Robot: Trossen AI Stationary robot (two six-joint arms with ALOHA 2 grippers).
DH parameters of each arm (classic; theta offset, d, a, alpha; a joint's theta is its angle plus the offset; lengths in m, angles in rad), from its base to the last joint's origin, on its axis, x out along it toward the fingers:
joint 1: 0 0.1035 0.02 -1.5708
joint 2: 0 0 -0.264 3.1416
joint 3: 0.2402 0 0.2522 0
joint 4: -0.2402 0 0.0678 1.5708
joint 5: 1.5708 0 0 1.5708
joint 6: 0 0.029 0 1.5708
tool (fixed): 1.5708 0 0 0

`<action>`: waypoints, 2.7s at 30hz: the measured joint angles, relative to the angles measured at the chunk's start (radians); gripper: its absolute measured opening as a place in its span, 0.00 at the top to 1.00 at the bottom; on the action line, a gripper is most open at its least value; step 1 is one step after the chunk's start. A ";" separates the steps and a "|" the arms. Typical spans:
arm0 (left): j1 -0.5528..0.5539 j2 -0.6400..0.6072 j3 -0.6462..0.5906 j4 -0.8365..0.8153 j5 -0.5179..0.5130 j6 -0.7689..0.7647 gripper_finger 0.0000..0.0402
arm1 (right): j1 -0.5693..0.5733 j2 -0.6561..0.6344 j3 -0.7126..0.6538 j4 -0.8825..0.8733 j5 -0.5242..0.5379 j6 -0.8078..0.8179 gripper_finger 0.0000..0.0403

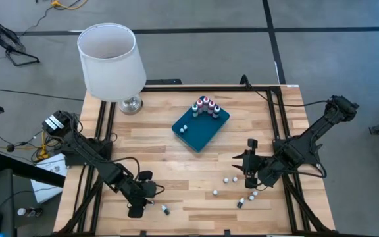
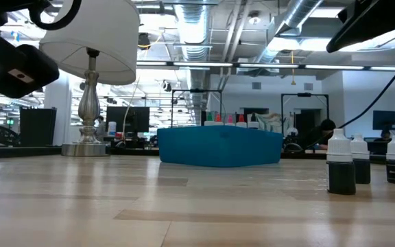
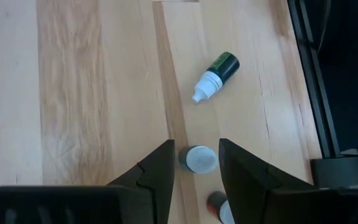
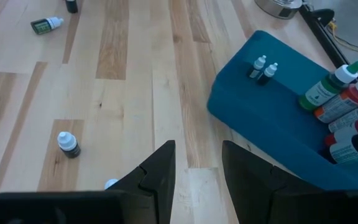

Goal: Pick & Place food coloring
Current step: Put the small blue food coloring bottle into the blue container

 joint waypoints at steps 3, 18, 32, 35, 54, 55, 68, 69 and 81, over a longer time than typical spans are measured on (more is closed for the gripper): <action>0.000 0.000 0.000 0.000 0.003 0.004 0.71 | 0.000 0.000 0.000 0.000 0.000 0.001 0.70; 0.011 0.065 0.000 0.018 0.076 0.013 0.71 | 0.000 0.000 0.000 0.005 0.000 0.001 0.70; 0.012 0.063 0.000 0.016 0.068 0.015 0.71 | 0.000 0.000 0.000 0.005 0.000 0.001 0.70; 0.012 0.063 0.000 0.016 0.064 0.015 0.71 | 0.000 0.000 0.000 0.005 0.000 0.001 0.70; 0.012 0.061 0.000 0.009 0.064 0.007 0.85 | 0.000 0.000 0.000 0.005 -0.001 0.002 0.70; 0.012 0.061 0.000 0.009 0.063 0.007 0.85 | 0.000 0.000 0.000 0.005 -0.001 0.002 0.70; 0.064 0.061 0.000 0.010 0.048 0.008 0.87 | 0.000 0.000 0.000 0.005 -0.002 0.002 0.70; 0.073 0.061 0.000 0.010 0.048 0.011 0.87 | 0.000 0.000 0.000 0.005 -0.002 0.002 0.70; 0.259 0.062 0.072 0.015 0.048 0.220 0.86 | 0.000 0.000 0.000 0.001 -0.003 0.002 0.70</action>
